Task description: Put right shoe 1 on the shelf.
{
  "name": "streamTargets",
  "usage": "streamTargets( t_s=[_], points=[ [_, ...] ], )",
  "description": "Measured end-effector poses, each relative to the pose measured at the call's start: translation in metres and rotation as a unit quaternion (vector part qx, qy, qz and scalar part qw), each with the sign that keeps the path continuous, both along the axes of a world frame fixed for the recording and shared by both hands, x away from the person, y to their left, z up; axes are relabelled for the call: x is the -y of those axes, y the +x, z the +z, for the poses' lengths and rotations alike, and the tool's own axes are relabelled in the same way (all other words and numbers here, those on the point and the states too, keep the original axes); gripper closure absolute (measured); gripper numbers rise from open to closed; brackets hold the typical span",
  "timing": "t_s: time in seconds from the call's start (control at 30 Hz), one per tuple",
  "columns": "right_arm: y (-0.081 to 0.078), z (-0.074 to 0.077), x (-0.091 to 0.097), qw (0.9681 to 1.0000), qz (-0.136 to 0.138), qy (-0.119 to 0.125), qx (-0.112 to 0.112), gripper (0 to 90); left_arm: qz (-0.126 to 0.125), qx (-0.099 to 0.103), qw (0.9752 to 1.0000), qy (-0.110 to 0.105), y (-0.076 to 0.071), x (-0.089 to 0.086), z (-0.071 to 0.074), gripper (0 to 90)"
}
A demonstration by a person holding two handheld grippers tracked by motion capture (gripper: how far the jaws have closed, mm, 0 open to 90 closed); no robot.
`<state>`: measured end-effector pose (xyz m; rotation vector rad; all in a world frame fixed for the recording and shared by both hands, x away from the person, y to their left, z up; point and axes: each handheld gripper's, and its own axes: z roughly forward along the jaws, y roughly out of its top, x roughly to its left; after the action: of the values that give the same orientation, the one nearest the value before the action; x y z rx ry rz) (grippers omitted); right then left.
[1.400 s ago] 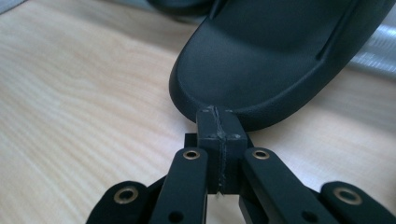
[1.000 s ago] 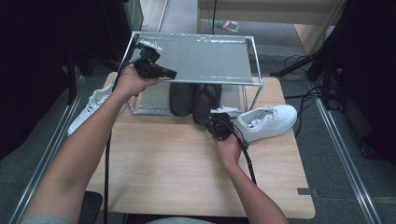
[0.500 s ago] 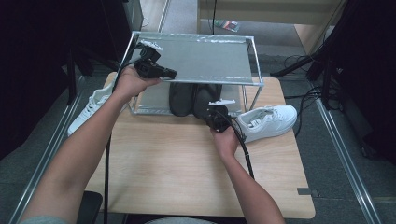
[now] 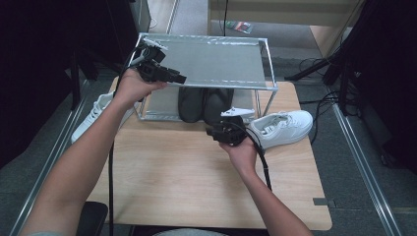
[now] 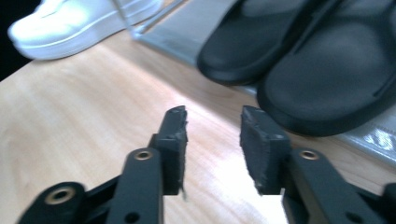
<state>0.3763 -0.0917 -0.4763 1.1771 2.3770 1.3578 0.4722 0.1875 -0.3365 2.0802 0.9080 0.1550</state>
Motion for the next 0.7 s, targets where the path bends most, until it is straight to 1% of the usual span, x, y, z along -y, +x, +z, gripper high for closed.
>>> streamTargets(
  t_s=[0.03, 0.07, 0.1, 0.2, 0.23, 0.3, 0.4, 0.47, 0.53, 0.63, 0.67, 0.7],
  points=[
    [-0.004, 0.002, 0.001, 1.0, 0.009, 0.0, 0.003, 59.8, -0.005, 0.002, 1.0, -0.004, -0.004, -0.001, 0.002, 48.5],
    [-0.007, 0.004, 0.003, 0.9997, 0.019, -0.003, 0.011, 57.7, -0.012, 0.01, 0.9999, -0.006, -0.009, -0.002, 0.003, 46.0],
    [-0.012, 0.005, 0.006, 0.9994, 0.029, -0.003, 0.018, 56.0, -0.014, 0.014, 0.9998, -0.004, -0.013, -0.003, 0.004, 44.4],
    [-0.022, 0.006, 0.013, 0.9991, 0.039, 0.01, 0.009, 53.5, -0.017, 0.009, 0.9998, -0.01, -0.022, -0.006, 0.004, 43.2],
    [-0.025, 0.005, 0.017, 0.9989, 0.042, 0.018, 0.006, 53.2, -0.019, 0.008, 0.9997, -0.009, -0.026, -0.006, 0.004, 42.6],
    [-0.031, 0.004, 0.025, 0.999, 0.039, 0.022, 0.007, 52.9, -0.023, 0.008, 0.9997, -0.006, -0.033, -0.007, 0.001, 41.9],
    [-0.034, 0.002, 0.034, 0.9987, 0.04, 0.031, 0.002, 52.3, -0.025, 0.007, 0.9997, 0.0, -0.045, -0.008, -0.005, 40.6],
    [-0.036, 0.003, 0.038, 0.9984, 0.042, 0.036, -0.005, 50.9, -0.026, 0.005, 0.9996, -0.008, -0.052, -0.011, -0.009, 40.0],
    [-0.039, 0.005, 0.043, 0.9983, 0.045, 0.035, -0.008, 49.8, -0.028, 0.004, 0.9995, -0.013, -0.06, -0.013, -0.015, 39.4],
    [-0.045, 0.007, 0.05, 0.9981, 0.053, 0.031, 0.0, 49.1, -0.03, -0.007, 0.9995, -0.006, -0.068, -0.015, -0.024, 39.5],
    [-0.047, 0.008, 0.053, 0.998, 0.055, 0.032, 0.004, 49.1, -0.031, -0.009, 0.9994, -0.007, -0.07, -0.016, -0.027, 39.2],
    [-0.047, 0.008, 0.053, 0.998, 0.055, 0.032, 0.004, 49.1, -0.031, -0.009, 0.9994, -0.007, -0.07, -0.016, -0.027, 38.6]
  ],
)
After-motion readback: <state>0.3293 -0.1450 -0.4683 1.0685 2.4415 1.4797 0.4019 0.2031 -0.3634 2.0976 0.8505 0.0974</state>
